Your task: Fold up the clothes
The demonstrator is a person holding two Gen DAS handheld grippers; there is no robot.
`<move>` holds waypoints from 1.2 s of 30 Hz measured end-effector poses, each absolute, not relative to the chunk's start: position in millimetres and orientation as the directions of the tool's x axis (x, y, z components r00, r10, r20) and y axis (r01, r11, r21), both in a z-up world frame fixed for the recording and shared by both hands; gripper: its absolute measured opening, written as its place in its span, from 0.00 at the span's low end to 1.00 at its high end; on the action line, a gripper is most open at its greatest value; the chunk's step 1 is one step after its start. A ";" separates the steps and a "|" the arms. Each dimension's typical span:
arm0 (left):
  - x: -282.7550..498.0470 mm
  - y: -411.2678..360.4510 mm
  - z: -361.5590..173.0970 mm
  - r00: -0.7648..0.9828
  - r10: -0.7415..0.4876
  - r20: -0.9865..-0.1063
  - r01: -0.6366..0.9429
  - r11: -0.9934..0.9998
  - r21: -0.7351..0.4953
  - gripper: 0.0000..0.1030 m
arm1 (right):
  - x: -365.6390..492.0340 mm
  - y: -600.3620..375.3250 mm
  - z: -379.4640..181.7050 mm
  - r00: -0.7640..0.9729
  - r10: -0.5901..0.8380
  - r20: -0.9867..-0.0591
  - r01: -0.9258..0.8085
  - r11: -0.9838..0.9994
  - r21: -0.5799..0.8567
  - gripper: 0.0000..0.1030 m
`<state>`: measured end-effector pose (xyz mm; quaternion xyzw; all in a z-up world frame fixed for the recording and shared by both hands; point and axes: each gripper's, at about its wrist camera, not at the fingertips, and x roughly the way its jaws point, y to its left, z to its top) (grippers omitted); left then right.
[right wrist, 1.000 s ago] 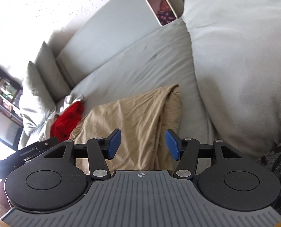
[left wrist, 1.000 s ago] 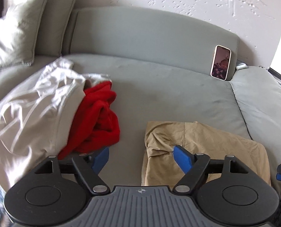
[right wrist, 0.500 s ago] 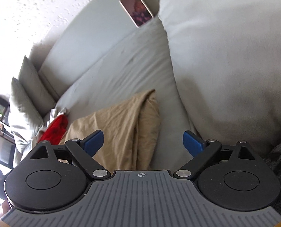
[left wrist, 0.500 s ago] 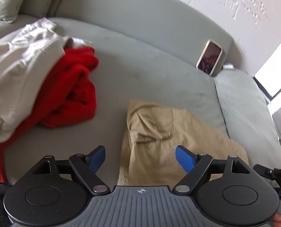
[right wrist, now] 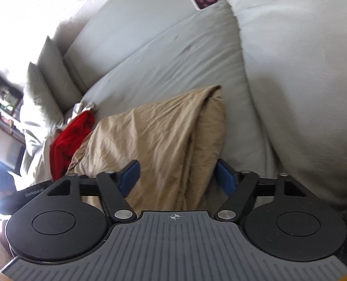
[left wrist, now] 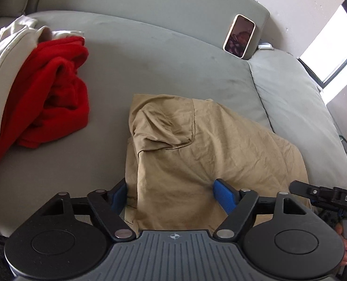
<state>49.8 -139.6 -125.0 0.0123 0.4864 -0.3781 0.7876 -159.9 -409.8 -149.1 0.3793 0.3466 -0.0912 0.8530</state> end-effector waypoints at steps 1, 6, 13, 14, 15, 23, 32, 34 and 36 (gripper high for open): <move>48.3 -139.9 -124.1 0.241 -0.583 -0.776 0.611 0.712 -0.346 0.67 | -158.6 -408.5 -149.2 0.742 0.112 -0.661 0.412 0.702 0.581 0.57; 40.8 -144.3 -115.8 0.242 -0.563 -0.791 0.619 0.717 -0.321 0.47 | -154.5 -404.3 -149.6 0.740 0.141 -0.658 0.383 0.716 0.583 0.20; 32.8 -140.2 -108.2 0.159 -0.597 -0.786 0.557 0.712 -0.428 0.31 | -152.4 -414.6 -133.3 0.769 0.056 -0.636 0.395 0.740 0.544 0.07; 31.6 -139.8 -108.3 0.136 -0.609 -0.781 0.546 0.704 -0.453 0.31 | -152.0 -416.1 -130.8 0.773 0.042 -0.633 0.398 0.744 0.536 0.07; 28.7 -140.8 -108.5 0.112 -0.620 -0.776 0.541 0.694 -0.476 0.31 | -151.6 -417.7 -128.2 0.777 0.027 -0.629 0.401 0.748 0.528 0.06; 9.8 -147.7 -110.3 0.047 -0.635 -0.771 0.548 0.662 -0.512 0.35 | -136.9 -443.6 -119.2 0.768 -0.048 -0.639 0.435 0.771 0.465 0.06; 7.2 -124.8 -77.3 0.240 -0.611 -0.754 0.603 0.703 -0.377 0.51 | -157.8 -448.2 -112.5 0.749 -0.088 -0.656 0.512 0.705 0.490 0.54; 11.8 -118.7 -67.8 0.297 -0.625 -0.722 0.601 0.710 -0.367 0.54 | -169.5 -447.3 -106.3 0.767 -0.106 -0.633 0.520 0.682 0.514 0.55; 16.3 -112.6 -58.3 0.353 -0.636 -0.686 0.598 0.717 -0.357 0.57 | -180.8 -445.8 -101.6 0.785 -0.107 -0.611 0.517 0.657 0.549 0.55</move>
